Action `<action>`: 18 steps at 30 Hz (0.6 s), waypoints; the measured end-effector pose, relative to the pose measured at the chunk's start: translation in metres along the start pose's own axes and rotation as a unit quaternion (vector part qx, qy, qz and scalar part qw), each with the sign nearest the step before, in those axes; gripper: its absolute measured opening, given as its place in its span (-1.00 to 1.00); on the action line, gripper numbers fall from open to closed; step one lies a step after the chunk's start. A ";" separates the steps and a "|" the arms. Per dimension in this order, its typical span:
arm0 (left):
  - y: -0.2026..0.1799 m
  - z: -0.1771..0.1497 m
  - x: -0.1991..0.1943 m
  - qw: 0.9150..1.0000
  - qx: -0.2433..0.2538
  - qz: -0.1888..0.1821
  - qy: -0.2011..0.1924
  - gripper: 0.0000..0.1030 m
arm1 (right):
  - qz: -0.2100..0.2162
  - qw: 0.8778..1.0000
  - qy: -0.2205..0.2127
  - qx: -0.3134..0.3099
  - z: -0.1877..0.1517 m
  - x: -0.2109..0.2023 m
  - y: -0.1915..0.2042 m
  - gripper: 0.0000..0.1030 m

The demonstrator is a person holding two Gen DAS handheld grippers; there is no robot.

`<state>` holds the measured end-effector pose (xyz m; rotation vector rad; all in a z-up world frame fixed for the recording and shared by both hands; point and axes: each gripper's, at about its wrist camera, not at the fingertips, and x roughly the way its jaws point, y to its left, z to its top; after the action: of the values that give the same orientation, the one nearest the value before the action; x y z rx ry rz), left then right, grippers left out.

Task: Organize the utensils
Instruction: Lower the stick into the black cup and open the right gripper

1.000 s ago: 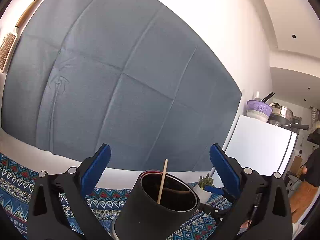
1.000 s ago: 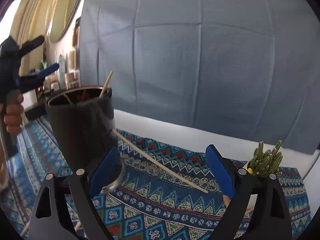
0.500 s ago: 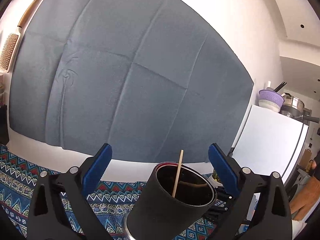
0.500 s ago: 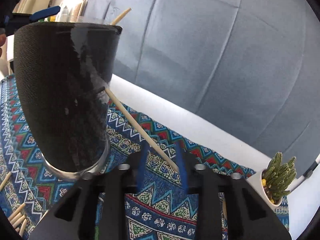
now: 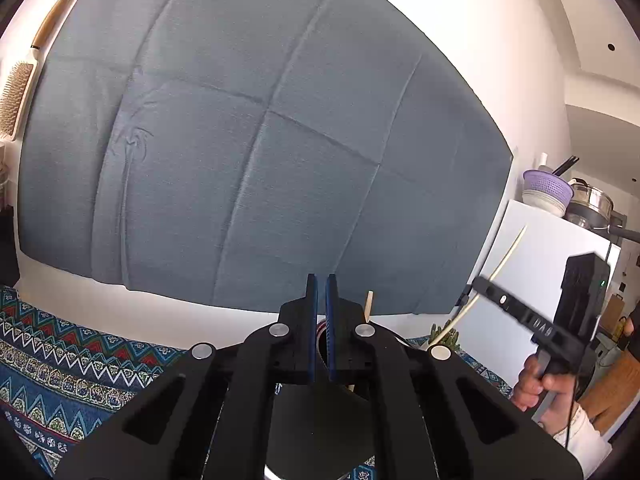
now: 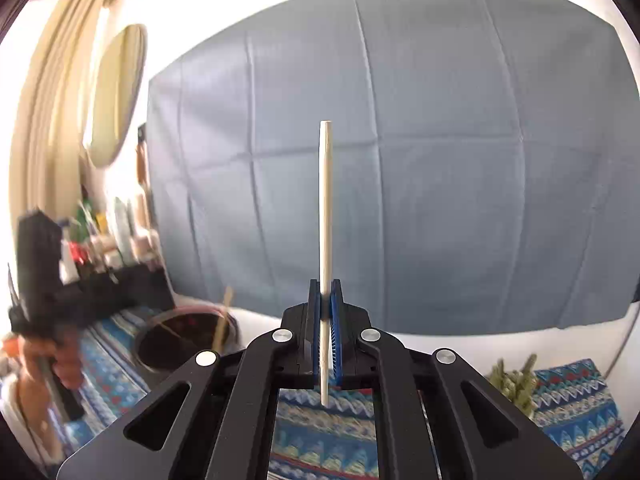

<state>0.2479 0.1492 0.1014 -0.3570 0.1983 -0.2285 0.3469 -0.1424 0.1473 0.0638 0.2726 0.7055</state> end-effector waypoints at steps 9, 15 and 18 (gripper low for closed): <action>-0.018 -0.005 0.008 0.999 0.041 0.008 0.026 -0.92 | 0.106 0.994 -0.011 0.023 0.046 0.013 0.063 -0.91; -0.019 -0.005 0.006 0.998 0.056 0.032 0.020 -0.84 | 0.094 0.994 0.052 0.007 0.004 0.047 0.078 -0.90; -0.016 -0.003 0.004 0.998 0.049 0.045 0.017 -0.01 | 0.076 0.995 0.060 -0.001 -0.008 0.045 0.073 -0.85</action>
<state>0.2479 0.1328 0.1037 -0.2465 0.2352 -0.1550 0.3313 -0.0576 0.1405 0.0403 0.3855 0.8615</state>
